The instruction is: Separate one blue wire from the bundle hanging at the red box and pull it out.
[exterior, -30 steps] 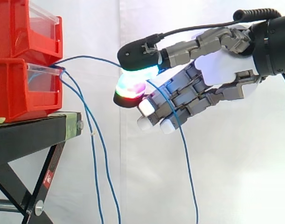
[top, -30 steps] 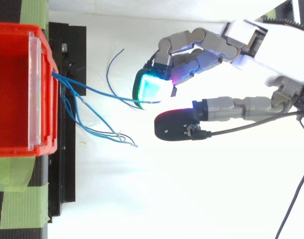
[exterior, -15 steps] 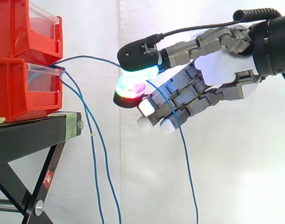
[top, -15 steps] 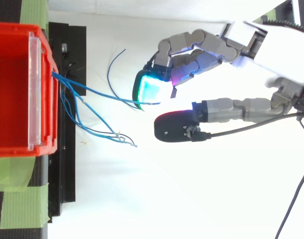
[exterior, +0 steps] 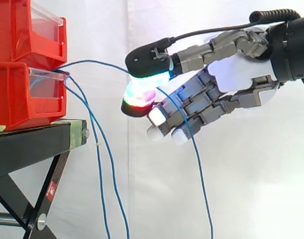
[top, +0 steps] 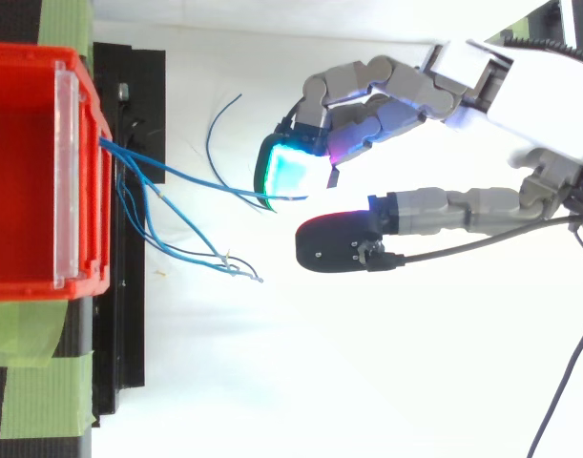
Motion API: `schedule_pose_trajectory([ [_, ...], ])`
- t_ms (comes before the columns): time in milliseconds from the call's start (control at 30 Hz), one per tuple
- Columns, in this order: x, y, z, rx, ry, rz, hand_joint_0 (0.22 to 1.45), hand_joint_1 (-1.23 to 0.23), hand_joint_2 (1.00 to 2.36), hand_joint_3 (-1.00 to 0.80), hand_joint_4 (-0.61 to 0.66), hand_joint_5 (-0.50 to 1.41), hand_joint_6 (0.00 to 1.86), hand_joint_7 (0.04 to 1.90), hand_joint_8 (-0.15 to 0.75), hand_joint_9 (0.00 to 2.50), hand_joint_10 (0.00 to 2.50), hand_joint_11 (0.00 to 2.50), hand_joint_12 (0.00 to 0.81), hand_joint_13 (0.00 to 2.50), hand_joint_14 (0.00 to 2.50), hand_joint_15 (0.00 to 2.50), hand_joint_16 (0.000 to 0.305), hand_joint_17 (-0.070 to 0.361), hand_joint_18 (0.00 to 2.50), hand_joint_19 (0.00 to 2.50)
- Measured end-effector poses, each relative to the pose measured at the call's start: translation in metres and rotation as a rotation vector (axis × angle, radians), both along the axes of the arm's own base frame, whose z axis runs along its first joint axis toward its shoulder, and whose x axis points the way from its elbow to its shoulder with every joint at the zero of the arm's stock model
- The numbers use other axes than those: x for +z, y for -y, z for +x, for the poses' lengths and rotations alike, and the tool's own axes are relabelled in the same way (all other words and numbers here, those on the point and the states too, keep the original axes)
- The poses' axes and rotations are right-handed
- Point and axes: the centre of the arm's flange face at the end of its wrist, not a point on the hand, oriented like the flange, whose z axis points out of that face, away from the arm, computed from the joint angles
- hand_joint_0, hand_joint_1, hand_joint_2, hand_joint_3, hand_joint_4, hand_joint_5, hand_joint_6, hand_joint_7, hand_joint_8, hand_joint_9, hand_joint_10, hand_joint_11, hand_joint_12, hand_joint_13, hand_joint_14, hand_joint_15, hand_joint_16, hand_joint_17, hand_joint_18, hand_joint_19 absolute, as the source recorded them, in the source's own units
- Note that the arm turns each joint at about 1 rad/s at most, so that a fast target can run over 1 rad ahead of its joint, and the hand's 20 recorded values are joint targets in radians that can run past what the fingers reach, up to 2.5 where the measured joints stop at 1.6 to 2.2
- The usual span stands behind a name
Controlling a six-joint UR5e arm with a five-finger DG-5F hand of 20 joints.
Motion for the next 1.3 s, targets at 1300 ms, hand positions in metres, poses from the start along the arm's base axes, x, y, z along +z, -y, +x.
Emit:
schedule_pose_trajectory([
  [1300,-0.028,-0.05,-0.068,0.019,-0.239,0.173,0.6,-0.85,1.03,-0.08,0.06,-0.15,0.79,1.28,0.323,0.86,0.02,1.02,0.383,0.59,0.02,0.73,0.047,0.105,0.45,0.84],
])
